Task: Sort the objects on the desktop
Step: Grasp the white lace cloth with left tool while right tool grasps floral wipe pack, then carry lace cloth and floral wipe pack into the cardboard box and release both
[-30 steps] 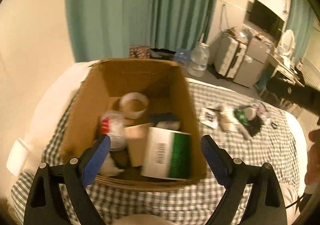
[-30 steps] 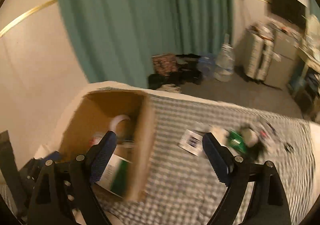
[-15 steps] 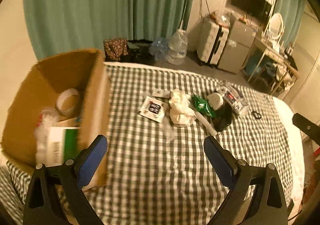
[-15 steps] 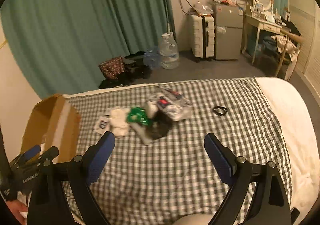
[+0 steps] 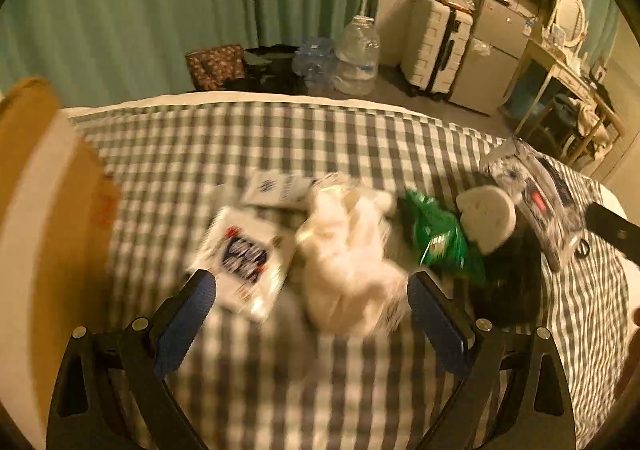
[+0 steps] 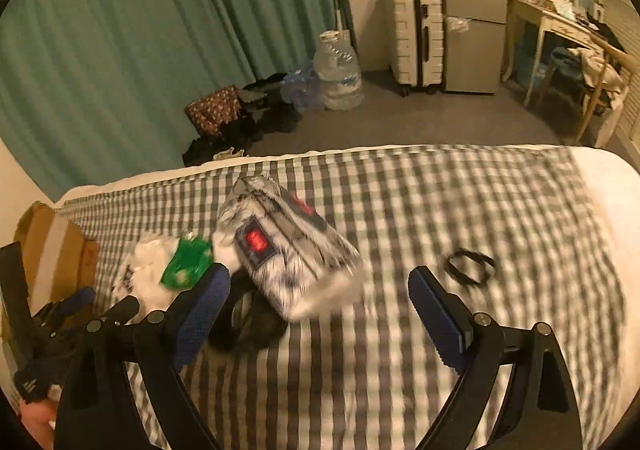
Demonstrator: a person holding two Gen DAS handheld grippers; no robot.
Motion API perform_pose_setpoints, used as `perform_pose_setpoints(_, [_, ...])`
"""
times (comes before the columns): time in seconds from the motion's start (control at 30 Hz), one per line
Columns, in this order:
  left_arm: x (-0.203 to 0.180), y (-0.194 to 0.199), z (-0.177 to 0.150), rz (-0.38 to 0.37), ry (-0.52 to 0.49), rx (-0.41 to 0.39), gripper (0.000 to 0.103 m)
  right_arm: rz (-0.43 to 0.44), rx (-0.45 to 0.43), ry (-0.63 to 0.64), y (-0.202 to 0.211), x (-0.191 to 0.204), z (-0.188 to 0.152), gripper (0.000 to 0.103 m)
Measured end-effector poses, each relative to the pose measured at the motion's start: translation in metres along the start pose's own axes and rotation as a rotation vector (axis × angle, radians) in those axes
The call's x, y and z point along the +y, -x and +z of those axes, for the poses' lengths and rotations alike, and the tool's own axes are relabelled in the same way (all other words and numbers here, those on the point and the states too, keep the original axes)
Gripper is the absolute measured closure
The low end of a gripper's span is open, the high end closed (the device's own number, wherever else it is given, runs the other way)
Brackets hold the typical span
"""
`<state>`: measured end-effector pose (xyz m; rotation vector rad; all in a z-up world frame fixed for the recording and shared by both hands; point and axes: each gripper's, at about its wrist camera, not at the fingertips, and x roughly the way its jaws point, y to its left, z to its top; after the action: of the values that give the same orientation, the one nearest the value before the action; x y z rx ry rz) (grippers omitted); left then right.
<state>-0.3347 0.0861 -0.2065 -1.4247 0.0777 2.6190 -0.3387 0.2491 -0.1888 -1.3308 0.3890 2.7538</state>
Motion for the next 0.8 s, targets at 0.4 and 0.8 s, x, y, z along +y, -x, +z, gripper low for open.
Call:
perform_pose_setpoints(0.4, [-0.014, -0.026, -0.004, -0.005, -0.127, 0.05, 0.09, 0.082, 0.056, -0.05, -0.06, 0.007, -0.008, 0.048])
perform_pose_setpoints(0.8, [0.01, 0.081, -0.004, -0.037, -0.096, -0.022, 0.09, 0.029, -0.08, 0.003, 0.058, 0.034, -0.031, 0.058])
